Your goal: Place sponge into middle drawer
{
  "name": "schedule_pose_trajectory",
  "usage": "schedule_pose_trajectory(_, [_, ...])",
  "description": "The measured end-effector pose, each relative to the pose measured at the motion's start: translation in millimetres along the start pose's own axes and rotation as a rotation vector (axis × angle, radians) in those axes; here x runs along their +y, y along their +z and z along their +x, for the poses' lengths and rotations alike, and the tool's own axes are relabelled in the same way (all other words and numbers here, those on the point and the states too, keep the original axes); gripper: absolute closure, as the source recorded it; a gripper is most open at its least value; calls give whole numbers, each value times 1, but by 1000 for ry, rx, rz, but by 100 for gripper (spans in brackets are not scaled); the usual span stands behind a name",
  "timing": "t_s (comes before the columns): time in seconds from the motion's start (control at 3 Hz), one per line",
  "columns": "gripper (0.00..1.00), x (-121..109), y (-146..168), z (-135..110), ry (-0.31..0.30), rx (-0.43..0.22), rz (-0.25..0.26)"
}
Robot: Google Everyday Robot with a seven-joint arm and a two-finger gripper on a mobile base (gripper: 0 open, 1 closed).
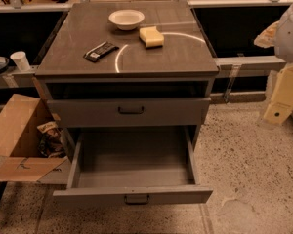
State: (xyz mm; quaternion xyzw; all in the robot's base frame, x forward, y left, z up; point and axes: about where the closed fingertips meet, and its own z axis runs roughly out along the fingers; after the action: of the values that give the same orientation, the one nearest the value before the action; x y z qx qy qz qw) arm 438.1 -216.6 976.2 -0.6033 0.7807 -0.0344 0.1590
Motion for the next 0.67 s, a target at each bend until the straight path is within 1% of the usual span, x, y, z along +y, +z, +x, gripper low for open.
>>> schedule_pose_trajectory(0.33, [0, 0, 0, 0, 0, 0, 0])
schedule_pose_trajectory(0.67, [0, -25, 10, -9, 27, -52, 27])
